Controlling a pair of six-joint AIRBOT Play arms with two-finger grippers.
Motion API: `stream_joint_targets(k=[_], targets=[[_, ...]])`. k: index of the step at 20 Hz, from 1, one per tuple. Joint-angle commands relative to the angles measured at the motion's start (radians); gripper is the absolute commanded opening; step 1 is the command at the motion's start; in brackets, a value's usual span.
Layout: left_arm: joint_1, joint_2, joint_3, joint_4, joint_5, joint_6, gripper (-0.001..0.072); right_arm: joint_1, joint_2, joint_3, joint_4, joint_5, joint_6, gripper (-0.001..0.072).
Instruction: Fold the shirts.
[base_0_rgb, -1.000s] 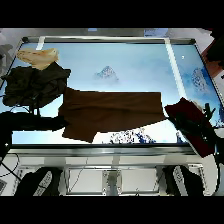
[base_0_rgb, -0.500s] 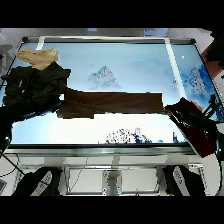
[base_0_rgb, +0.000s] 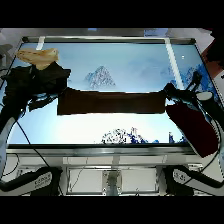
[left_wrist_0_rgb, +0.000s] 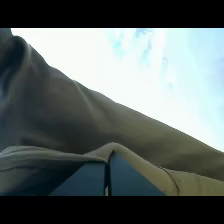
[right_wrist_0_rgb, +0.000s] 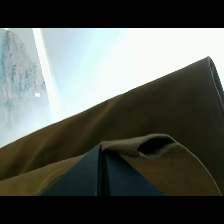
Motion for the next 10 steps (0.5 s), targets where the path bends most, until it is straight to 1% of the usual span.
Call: stream_joint_targets(k=[1, 4, 5, 6, 7, 8, 9, 10], targets=[[-0.011, -0.126, 0.04, 0.016, -0.037, 0.01, 0.0009, 0.047, -0.18, 0.094, -0.01, -0.055, 0.003, 0.0026], [-0.011, -0.175, 0.04, 0.016, -0.042, 0.011, 0.0011, 0.057, -0.253, 0.095, -0.016, -0.074, 0.003, 0.0028], [-0.011, -0.177, 0.04, 0.016, -0.051, 0.014, 0.0042, 0.055, -0.256, 0.095, -0.02, -0.076, 0.003, 0.0029], [-0.011, -0.177, 0.042, 0.015, -0.069, 0.019, 0.0297, 0.048, -0.256, 0.099, -0.021, -0.08, -0.002, 0.0036], [-0.011, -0.177, 0.048, 0.014, -0.079, 0.018, 0.06, 0.043, -0.255, 0.115, -0.023, -0.066, -0.008, 0.0054], [-0.011, -0.177, 0.061, 0.014, -0.076, 0.018, 0.0658, 0.031, -0.252, 0.14, -0.027, -0.037, -0.009, 0.0154], [-0.011, -0.177, 0.079, 0.014, -0.059, 0.018, 0.0654, 0.013, -0.245, 0.166, -0.026, -0.003, -0.009, 0.0292], [-0.011, -0.176, 0.106, 0.013, -0.031, 0.018, 0.0655, -0.01, -0.234, 0.201, -0.032, 0.052, -0.01, 0.0337]])
